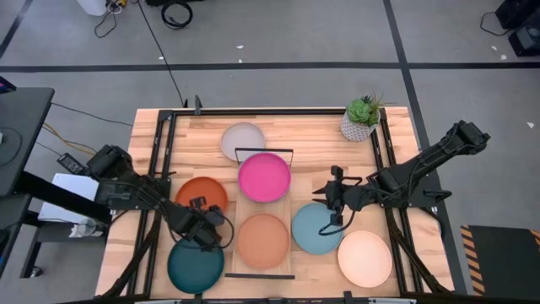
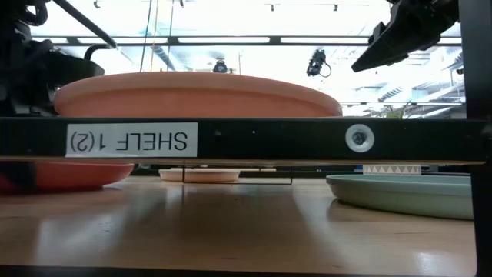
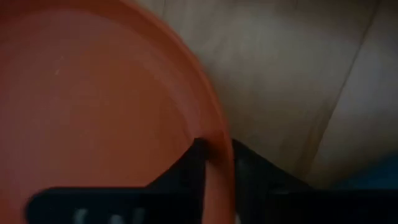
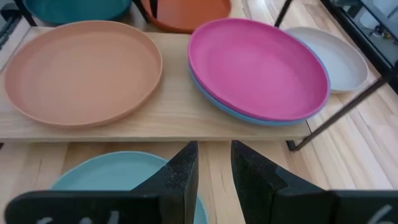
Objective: Place and stack plates onto a shelf
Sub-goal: Stack the orange plate on top of the pink plate on the shelf
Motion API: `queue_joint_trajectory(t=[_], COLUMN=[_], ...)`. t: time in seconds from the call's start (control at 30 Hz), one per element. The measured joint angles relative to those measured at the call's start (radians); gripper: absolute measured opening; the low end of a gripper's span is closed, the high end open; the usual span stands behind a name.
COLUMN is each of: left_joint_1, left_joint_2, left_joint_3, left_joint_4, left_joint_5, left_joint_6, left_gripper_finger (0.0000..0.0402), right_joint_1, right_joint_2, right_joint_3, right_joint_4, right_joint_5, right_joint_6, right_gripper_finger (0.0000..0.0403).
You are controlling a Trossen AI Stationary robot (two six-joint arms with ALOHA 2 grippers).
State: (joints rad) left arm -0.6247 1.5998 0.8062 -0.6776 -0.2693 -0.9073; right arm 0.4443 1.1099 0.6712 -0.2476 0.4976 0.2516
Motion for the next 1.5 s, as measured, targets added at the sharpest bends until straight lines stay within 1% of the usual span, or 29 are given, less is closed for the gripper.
queue_joint_trajectory(t=[0.07, 0.1, 0.23, 0.37, 0.43, 0.57, 0.67, 0.7, 0.83, 0.93, 1.03, 1.13, 1.2, 1.3, 1.33, 1.43, 1.5], left_joint_1=[0.0, 0.0, 0.0, -0.001, -0.002, -0.001, -0.01, -0.012, -0.013, -0.011, 0.004, 0.056, 0.106, 0.187, 0.213, 0.287, 0.33], left_joint_2=[-0.005, -0.01, -0.045, -0.1, -0.115, -0.125, -0.124, -0.124, -0.124, -0.12, -0.101, -0.083, -0.079, -0.079, -0.079, -0.079, -0.08], left_joint_3=[0.002, 0.006, 0.061, 0.173, 0.23, 0.343, 0.404, 0.42, 0.471, 0.472, 0.453, 0.413, 0.38, 0.339, 0.328, 0.312, 0.303], left_joint_4=[-0.011, -0.023, -0.128, -0.262, -0.338, -0.365, -0.372, -0.367, -0.381, -0.338, -0.286, -0.213, -0.158, -0.078, -0.061, -0.016, 0.009], left_joint_5=[0.003, 0.003, 0.001, 0.001, -0.01, -0.031, -0.04, -0.048, -0.117, -0.145, -0.189, -0.218, -0.189, -0.073, -0.052, -0.014, -0.007], left_joint_6=[-0.002, -0.003, -0.013, 0.002, 0.049, 0.292, 0.505, 0.554, 0.632, 0.776, 0.989, 1.177, 1.265, 1.364, 1.391, 1.471, 1.516], left_gripper_finger=[0.0027, 0.0021, 0.0016, 0.0014, 0.0014, 0.0014, 0.0014, 0.0015, 0.0022, 0.002, 0.0019, 0.0019, 0.0019, 0.0019, 0.0019, 0.0019, 0.0019], right_joint_1=[0.001, 0.001, 0.001, 0.0, 0.0, 0.0, -0.002, -0.002, -0.002, -0.002, -0.002, -0.002, -0.002, -0.002, -0.002, -0.002, -0.002], right_joint_2=[0.0, 0.0, 0.0, 0.0, 0.0, 0.0, 0.0, 0.0, 0.0, 0.0, 0.0, 0.0, 0.0, 0.0, 0.0, 0.0, 0.0], right_joint_3=[0.0, 0.0, 0.0, 0.0, 0.0, 0.0, 0.0, 0.0, 0.0, 0.0, 0.0, 0.0, 0.0, 0.0, 0.0, 0.0, 0.0], right_joint_4=[0.014, 0.017, 0.023, 0.022, 0.023, 0.024, 0.023, 0.022, 0.024, 0.032, 0.057, 0.093, 0.109, 0.112, 0.113, 0.113, 0.112], right_joint_5=[-0.002, -0.008, -0.02, -0.021, -0.024, -0.023, -0.023, -0.023, -0.023, -0.022, -0.022, -0.022, -0.022, -0.021, -0.022, -0.023, -0.023], right_joint_6=[-0.016, -0.016, -0.022, -0.043, -0.05, -0.093, -0.098, -0.098, -0.101, -0.105, -0.114, -0.117, -0.117, -0.115, -0.11, -0.096, -0.094], right_gripper_finger=[0.01, 0.01, 0.01, 0.01, 0.01, 0.01, 0.01, 0.01, 0.01, 0.01, 0.01, 0.01, 0.01, 0.01, 0.01, 0.01, 0.01])
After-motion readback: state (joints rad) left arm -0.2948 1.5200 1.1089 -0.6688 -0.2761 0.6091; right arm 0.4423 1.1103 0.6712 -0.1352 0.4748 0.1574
